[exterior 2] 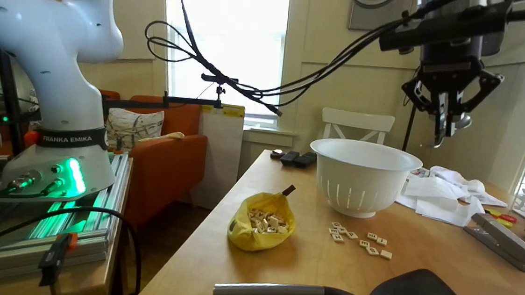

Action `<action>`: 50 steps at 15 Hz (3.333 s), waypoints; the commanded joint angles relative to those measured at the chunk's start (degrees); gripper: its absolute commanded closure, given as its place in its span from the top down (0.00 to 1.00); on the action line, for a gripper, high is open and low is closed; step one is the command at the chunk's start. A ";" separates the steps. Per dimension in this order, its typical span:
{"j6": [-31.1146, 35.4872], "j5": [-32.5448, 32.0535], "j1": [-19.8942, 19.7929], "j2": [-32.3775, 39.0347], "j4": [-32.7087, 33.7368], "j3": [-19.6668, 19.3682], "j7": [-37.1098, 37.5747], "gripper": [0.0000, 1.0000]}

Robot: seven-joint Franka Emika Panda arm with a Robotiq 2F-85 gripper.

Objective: Put the silver spoon in the white colander.

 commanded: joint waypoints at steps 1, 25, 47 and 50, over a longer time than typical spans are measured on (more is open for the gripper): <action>-4.73 0.84 1.43 -7.15 -6.84 -1.02 -10.72 0.03; 21.52 -29.70 23.37 -15.39 -35.03 -8.61 -20.79 0.03; 29.17 -65.19 29.43 7.54 -15.45 -15.63 2.38 0.03; 30.46 -68.86 31.32 9.95 -14.02 -18.49 5.32 0.03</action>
